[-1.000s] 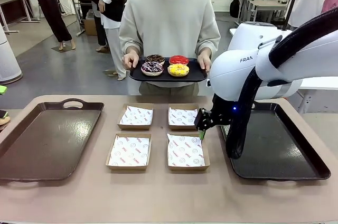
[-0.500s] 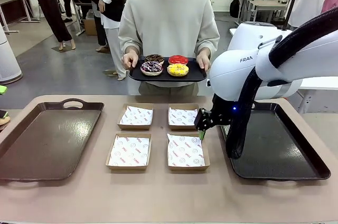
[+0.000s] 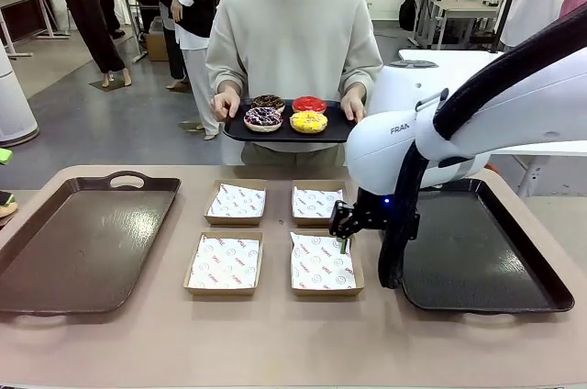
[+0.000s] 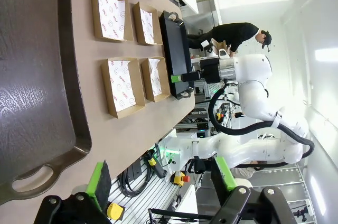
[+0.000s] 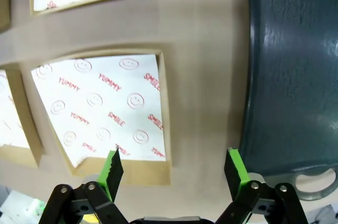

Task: Individually package the donuts and arrange them on the tray.
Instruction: Pick up one Paper togo box.

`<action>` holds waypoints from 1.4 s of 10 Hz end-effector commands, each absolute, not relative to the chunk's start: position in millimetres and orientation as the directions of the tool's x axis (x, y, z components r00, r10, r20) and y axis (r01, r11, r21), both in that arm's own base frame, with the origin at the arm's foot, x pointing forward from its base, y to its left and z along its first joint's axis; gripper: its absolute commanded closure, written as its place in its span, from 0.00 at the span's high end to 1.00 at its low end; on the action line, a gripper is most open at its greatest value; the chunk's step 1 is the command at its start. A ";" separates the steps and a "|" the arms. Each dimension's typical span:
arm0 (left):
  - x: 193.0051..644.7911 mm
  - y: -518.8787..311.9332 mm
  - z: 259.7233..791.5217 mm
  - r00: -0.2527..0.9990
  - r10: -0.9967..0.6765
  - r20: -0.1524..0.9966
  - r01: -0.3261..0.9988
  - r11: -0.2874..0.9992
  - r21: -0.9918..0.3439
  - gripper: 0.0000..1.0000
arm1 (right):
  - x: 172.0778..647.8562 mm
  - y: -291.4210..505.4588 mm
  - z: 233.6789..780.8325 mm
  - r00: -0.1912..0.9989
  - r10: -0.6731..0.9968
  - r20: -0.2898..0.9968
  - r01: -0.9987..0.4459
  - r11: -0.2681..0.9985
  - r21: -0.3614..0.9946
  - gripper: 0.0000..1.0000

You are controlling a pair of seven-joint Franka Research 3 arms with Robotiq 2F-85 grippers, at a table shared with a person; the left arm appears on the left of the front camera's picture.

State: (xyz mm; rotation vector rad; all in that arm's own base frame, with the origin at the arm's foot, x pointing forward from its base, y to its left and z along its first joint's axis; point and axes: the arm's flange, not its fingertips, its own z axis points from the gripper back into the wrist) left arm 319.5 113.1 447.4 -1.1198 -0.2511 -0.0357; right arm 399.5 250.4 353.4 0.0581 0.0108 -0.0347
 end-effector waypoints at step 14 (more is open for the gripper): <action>319.5 113.6 448.2 0.969 0.098 0.226 0.164 0.429 -0.888 1.00 | 418.9 274.0 315.0 1.000 0.018 0.014 -0.019 0.999 0.047 0.03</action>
